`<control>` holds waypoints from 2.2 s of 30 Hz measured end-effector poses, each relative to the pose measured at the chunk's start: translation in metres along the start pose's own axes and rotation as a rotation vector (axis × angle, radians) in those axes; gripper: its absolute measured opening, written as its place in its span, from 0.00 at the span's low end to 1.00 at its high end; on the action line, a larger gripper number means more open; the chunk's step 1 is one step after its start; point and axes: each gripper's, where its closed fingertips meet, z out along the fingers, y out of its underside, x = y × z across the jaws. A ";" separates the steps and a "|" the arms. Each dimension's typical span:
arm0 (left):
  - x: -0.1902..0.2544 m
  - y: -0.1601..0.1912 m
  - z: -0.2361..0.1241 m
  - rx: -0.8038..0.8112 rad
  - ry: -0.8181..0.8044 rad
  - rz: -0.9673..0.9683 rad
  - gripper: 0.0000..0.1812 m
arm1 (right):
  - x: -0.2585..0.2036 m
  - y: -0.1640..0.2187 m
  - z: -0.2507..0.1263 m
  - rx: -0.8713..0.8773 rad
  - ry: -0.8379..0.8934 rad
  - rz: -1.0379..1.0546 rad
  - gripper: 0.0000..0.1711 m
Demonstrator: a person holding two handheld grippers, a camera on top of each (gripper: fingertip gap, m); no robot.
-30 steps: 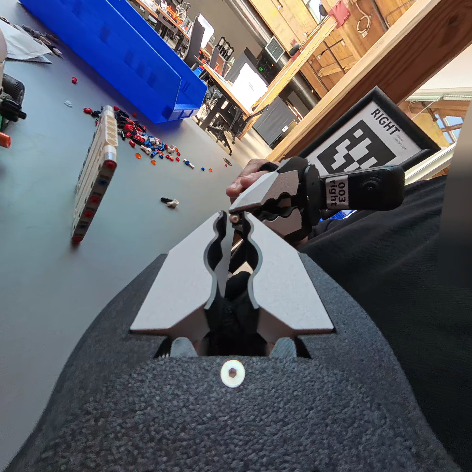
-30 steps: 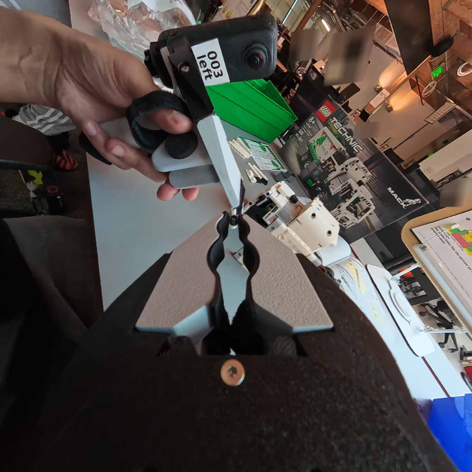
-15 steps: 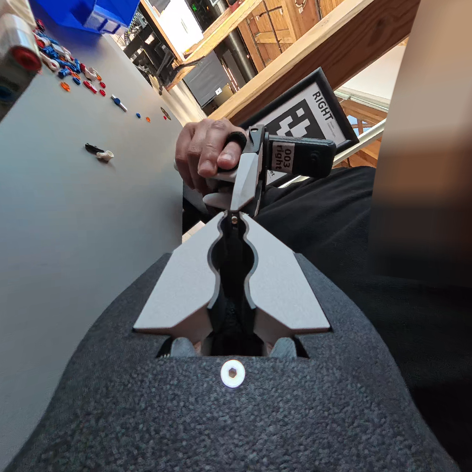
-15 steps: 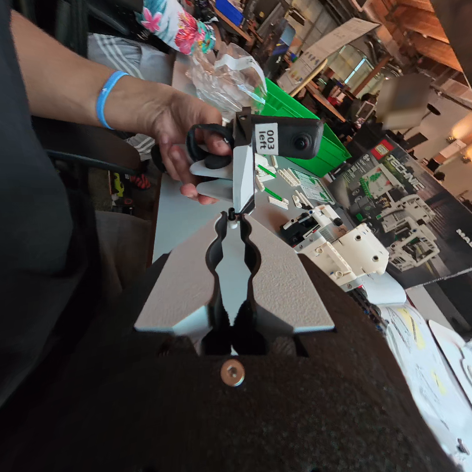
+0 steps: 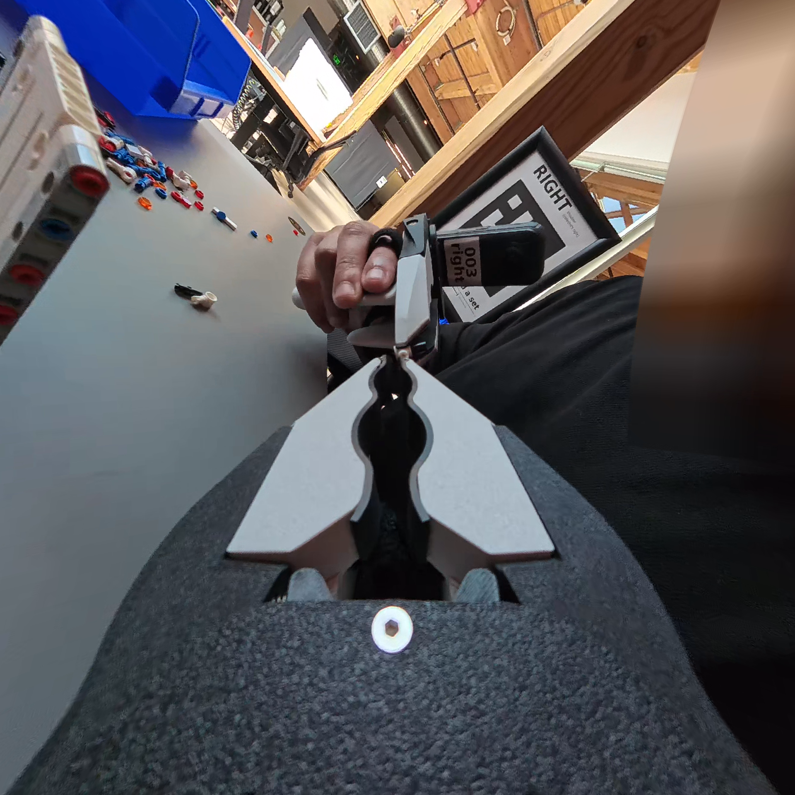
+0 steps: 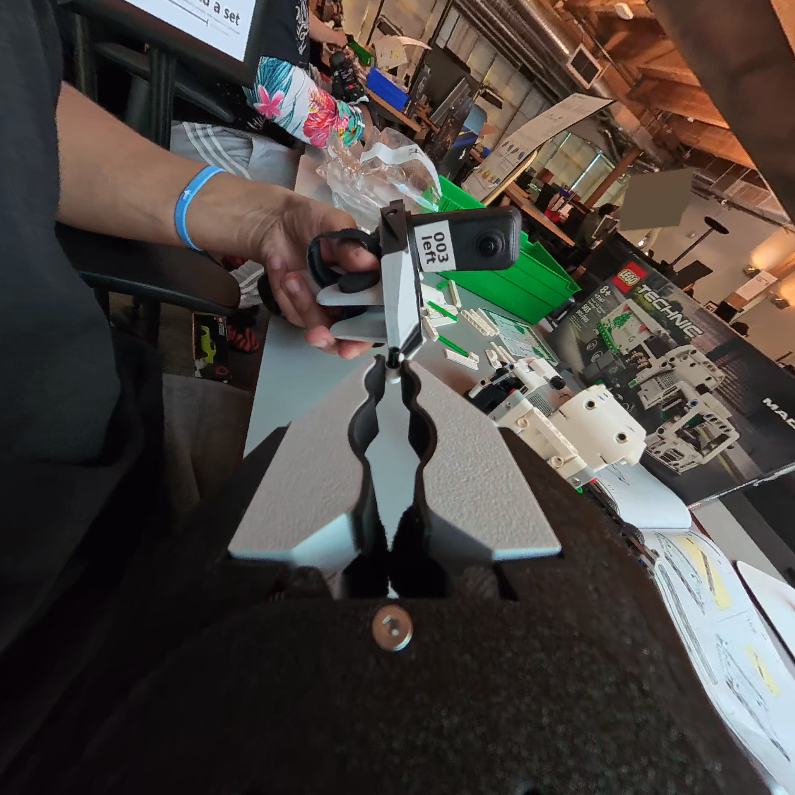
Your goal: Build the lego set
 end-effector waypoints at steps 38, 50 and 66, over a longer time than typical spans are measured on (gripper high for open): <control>-0.006 0.002 0.006 -0.001 -0.050 0.004 0.00 | -0.003 0.013 0.002 -0.036 -0.019 0.036 0.03; -0.028 -0.015 -0.009 0.038 -0.281 0.147 0.04 | 0.011 0.029 0.006 -0.131 0.031 0.125 0.03; -0.106 -0.058 -0.032 -0.205 -0.886 0.883 0.30 | 0.085 0.068 0.039 -0.226 0.370 0.634 0.03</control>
